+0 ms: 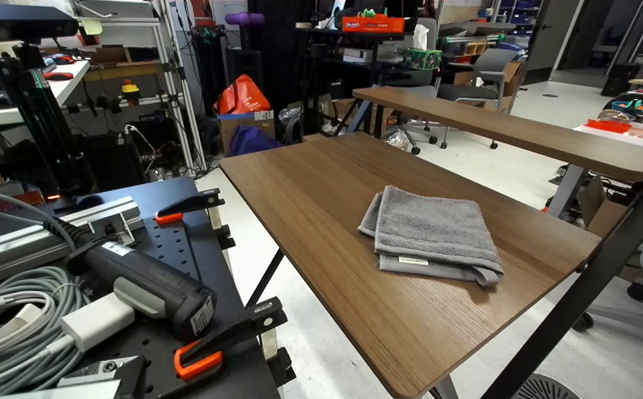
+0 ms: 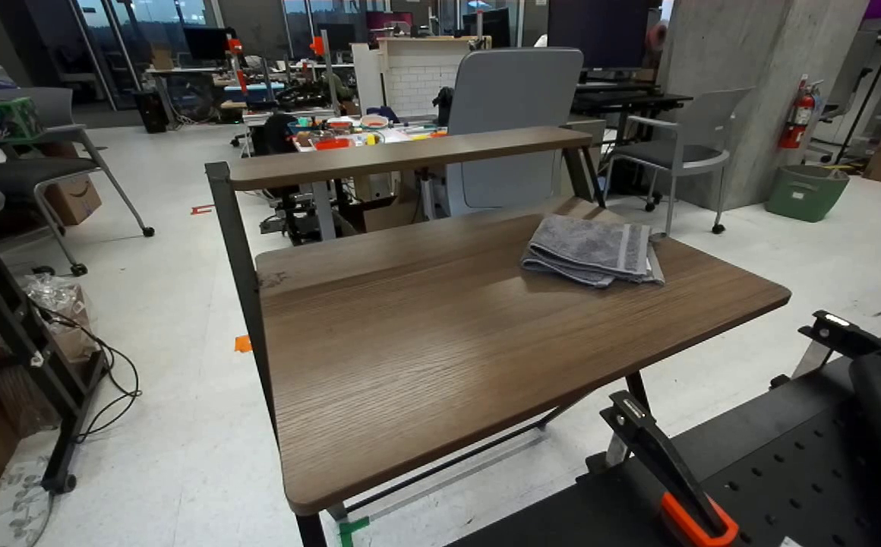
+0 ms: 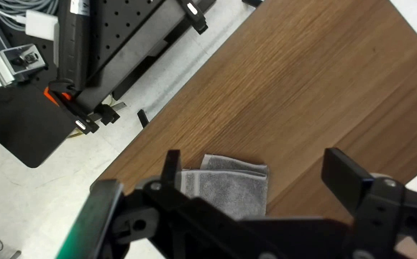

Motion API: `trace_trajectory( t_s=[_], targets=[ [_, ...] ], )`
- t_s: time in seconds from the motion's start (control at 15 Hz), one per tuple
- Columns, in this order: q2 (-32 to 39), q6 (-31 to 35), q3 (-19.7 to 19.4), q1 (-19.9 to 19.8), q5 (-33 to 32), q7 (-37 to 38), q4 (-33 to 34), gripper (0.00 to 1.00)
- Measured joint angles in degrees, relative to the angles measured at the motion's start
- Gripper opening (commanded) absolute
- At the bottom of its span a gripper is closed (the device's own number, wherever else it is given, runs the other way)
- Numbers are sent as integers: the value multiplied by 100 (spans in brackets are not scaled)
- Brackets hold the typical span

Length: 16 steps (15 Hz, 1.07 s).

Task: Move the towel to the left

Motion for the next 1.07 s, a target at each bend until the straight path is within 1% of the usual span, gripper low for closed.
trace_trajectory(
  t_s=[0.27,0.6,0.87,1.07],
  targets=[
    [652,596,-346,-3,-37,248,275,100],
    [1477,1314,-671,2,-131,705,561,100],
    [2141,1716,-969,15,-134,1099,855,100],
    [2594,1859,-1195,24,-135,1393,1134,100]
  ],
)
